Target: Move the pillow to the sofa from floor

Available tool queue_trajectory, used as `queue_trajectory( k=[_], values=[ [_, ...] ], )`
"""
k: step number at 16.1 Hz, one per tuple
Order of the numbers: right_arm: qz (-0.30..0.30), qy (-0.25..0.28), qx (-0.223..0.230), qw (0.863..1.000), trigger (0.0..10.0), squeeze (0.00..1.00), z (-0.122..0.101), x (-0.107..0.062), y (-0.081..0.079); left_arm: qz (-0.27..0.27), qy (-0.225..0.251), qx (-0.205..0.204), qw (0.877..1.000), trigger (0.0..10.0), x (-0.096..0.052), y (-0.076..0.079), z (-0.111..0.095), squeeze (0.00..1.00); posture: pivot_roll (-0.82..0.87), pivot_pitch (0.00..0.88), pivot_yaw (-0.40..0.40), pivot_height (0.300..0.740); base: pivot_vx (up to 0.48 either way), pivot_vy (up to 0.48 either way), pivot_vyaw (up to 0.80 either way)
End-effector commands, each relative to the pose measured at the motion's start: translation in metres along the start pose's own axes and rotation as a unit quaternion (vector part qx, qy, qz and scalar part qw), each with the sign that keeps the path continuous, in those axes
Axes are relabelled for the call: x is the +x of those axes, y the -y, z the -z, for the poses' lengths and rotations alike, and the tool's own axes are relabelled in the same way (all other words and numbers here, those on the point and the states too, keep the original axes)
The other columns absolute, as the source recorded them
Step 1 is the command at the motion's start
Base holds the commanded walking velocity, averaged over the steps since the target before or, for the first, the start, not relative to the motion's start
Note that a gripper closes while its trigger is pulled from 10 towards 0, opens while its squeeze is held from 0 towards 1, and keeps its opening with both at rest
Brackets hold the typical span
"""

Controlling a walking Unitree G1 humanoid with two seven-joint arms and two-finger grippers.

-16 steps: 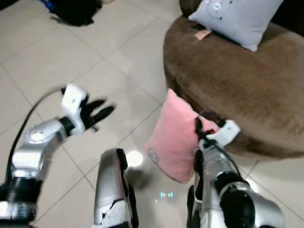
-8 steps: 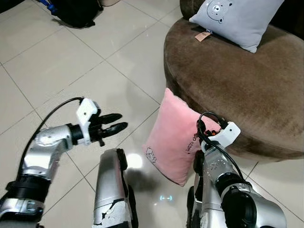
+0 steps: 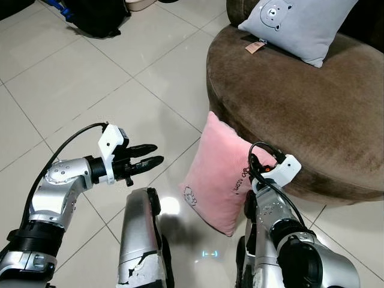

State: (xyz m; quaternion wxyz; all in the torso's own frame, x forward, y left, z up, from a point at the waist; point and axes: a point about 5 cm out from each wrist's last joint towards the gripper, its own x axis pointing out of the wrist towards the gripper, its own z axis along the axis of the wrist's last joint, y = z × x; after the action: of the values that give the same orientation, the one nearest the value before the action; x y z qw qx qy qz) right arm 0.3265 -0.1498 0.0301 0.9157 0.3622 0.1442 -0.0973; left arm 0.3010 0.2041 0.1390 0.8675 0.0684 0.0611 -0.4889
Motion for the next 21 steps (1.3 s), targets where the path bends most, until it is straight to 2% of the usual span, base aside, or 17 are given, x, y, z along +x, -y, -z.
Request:
queue_trajectory(
  k=[1, 5, 9, 12, 13, 14, 15, 17, 21],
  values=[
    [0.006, -0.016, 0.007, 1.000, 0.0, 0.00, 0.011, -0.004, 0.005, -0.001, -0.002, -0.002, 1.000, 10.0, -0.006, 0.001, 0.001, 0.00, 0.22, 0.249, 0.069, 0.501, 0.000, 0.000, 0.00],
    [0.004, -0.014, 0.009, 1.000, 0.0, 0.00, 0.011, -0.004, 0.005, 0.005, 0.004, 0.005, 1.000, 10.0, -0.010, 0.002, -0.017, 0.00, 0.22, 0.249, 0.072, 0.501, 0.000, 0.000, 0.00],
    [0.004, -0.012, 0.010, 1.000, 0.0, 0.00, 0.010, -0.004, 0.005, 0.016, -0.001, 0.004, 1.000, 10.0, -0.007, 0.009, -0.019, 0.00, 0.22, 0.248, 0.073, 0.501, 0.000, 0.000, 0.00],
    [0.001, -0.011, 0.011, 1.000, 0.0, 0.00, 0.010, -0.004, 0.005, -0.011, -0.003, 0.010, 1.000, 10.0, -0.007, 0.010, -0.022, 0.00, 0.22, 0.248, 0.073, 0.501, 0.000, 0.000, 0.00],
    [0.001, -0.011, 0.012, 1.000, 0.0, 0.00, 0.010, -0.004, 0.005, -0.075, -0.017, 0.009, 0.997, 10.0, -0.008, -0.002, -0.015, 0.00, 0.22, 0.248, 0.073, 0.501, 0.000, 0.000, 0.00],
    [0.000, -0.011, 0.012, 1.000, 0.0, 0.00, 0.010, -0.004, 0.005, -0.088, -0.021, 0.012, 0.996, 10.0, -0.008, -0.005, -0.012, 0.00, 0.22, 0.248, 0.073, 0.501, 0.000, 0.000, 0.00],
    [0.000, -0.011, 0.012, 1.000, 0.0, 0.00, 0.010, -0.004, 0.005, -0.093, -0.029, 0.005, 0.995, 10.0, -0.011, -0.005, -0.004, 0.00, 0.22, 0.248, 0.073, 0.501, 0.000, 0.000, 0.00],
    [-0.001, -0.011, 0.011, 1.000, 0.0, 0.00, 0.010, -0.004, 0.004, -0.067, -0.023, -0.008, 0.997, 10.0, -0.011, 0.005, 0.003, 0.00, 0.22, 0.248, 0.073, 0.501, 0.000, 0.000, 0.00],
    [-0.003, -0.010, 0.013, 1.000, 0.0, 0.00, 0.010, -0.004, 0.005, -0.050, -0.034, -0.007, 0.998, 10.0, -0.007, 0.012, 0.014, 0.00, 0.22, 0.248, 0.073, 0.501, 0.000, 0.000, 0.00]
  ],
)
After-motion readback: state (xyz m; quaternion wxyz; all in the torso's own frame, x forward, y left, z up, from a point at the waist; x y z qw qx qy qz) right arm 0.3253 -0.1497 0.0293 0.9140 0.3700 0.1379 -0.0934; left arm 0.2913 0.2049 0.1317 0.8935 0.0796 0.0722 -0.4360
